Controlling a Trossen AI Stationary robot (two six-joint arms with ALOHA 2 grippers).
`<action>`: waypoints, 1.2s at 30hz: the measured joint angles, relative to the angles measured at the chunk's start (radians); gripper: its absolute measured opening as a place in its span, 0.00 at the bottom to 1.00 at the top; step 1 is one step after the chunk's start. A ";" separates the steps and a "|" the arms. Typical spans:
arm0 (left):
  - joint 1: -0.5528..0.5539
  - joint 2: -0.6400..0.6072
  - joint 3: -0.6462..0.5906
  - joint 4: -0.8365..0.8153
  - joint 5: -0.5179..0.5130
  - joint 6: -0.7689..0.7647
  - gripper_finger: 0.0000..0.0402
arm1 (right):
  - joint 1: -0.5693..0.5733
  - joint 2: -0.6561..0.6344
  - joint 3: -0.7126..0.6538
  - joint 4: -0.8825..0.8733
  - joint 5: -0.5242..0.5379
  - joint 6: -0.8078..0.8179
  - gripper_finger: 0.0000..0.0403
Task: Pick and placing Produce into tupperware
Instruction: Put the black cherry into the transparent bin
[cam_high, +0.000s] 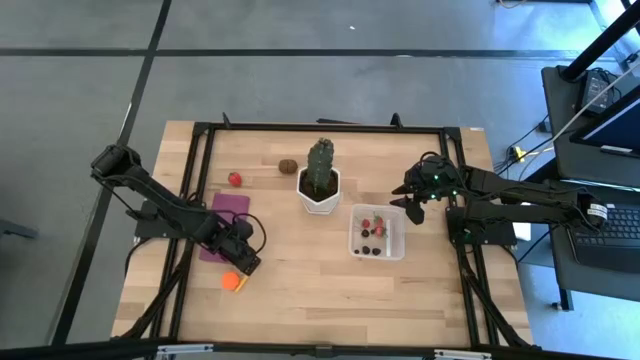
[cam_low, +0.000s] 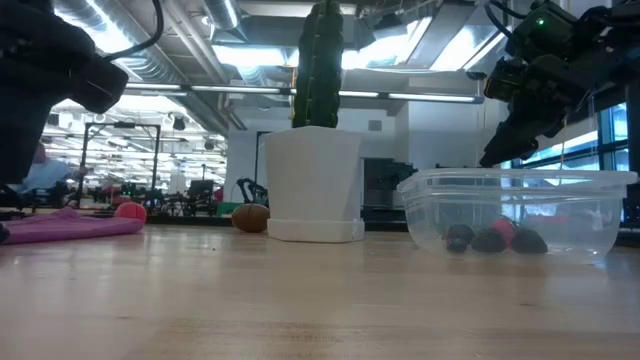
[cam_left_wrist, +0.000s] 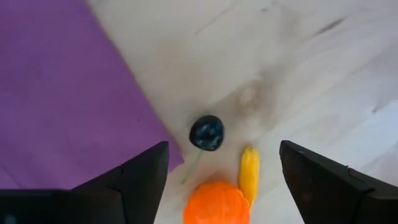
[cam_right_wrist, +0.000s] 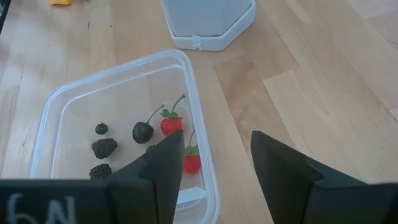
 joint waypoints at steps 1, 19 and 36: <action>0.000 0.000 0.000 0.008 -0.001 0.016 0.73 | 0.000 0.000 0.000 0.000 0.000 0.000 0.47; 0.001 0.077 0.000 0.042 -0.009 0.079 0.72 | 0.000 0.000 0.000 0.000 0.001 0.000 0.47; 0.001 0.216 0.004 0.040 0.032 0.101 0.68 | 0.000 0.000 0.000 0.000 0.001 -0.003 0.47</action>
